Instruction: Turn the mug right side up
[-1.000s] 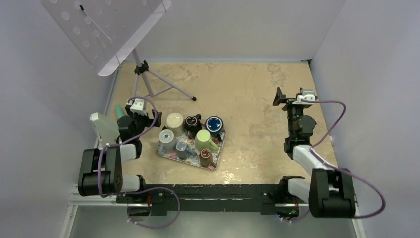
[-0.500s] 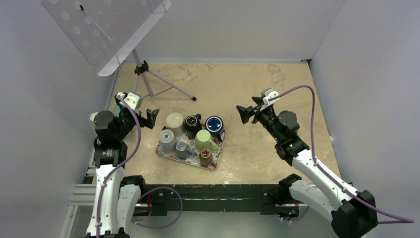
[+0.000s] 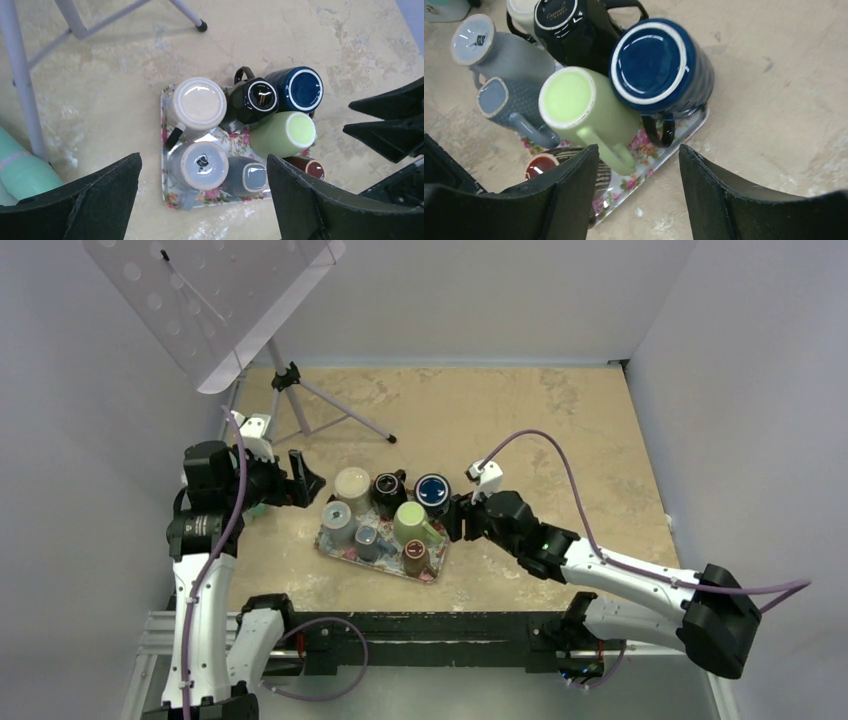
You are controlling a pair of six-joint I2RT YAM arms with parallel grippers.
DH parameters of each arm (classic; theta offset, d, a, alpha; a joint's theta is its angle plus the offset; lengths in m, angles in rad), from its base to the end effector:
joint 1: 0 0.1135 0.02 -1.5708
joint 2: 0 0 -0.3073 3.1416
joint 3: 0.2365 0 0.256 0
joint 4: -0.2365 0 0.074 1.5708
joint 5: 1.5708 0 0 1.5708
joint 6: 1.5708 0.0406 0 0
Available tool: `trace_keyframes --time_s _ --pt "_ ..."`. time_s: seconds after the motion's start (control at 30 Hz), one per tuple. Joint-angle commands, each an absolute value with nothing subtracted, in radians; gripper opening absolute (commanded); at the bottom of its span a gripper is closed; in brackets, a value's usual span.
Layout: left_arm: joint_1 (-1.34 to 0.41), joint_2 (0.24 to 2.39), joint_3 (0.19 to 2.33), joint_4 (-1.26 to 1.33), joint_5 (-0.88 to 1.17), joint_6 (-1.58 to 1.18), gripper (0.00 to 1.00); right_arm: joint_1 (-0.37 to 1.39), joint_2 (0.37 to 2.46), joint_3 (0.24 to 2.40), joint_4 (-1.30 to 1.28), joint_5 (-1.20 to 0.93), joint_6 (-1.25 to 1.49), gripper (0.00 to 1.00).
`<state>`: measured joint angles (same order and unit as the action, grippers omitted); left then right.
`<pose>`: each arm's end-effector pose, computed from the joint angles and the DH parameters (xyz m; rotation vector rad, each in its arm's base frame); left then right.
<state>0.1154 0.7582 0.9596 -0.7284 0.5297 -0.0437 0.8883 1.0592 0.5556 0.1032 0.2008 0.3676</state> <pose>0.1245 -0.0062 0.3785 0.1546 2.0519 -0.5092 0.1458 0.1666 0.2695 -0.3880 1.9780 0.6190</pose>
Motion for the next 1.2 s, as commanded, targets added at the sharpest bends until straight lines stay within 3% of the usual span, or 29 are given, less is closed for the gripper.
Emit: trace_keyframes --time_s 0.0,0.23,0.37,0.87,1.03,1.17 --pt "0.112 0.795 0.987 -0.762 0.511 -0.256 0.96 0.957 1.087 0.552 0.123 0.351 0.560 0.62" --pt "0.109 0.771 0.930 -0.628 0.535 -0.324 0.93 0.975 1.299 0.657 0.122 0.423 0.605 0.49" --pt "0.099 0.758 0.923 -0.618 0.535 -0.343 0.93 0.975 1.285 0.658 0.083 0.463 0.648 0.41" --pt "0.071 0.735 0.860 -0.538 0.502 -0.452 0.93 0.990 1.405 0.627 0.197 0.483 0.633 0.45" --pt "0.063 0.735 0.850 -0.535 0.500 -0.445 0.90 0.991 1.517 0.716 0.189 0.418 0.584 0.46" --pt "0.059 0.729 0.843 -0.576 0.499 -0.439 0.87 0.991 1.543 0.725 0.123 0.454 0.659 0.34"
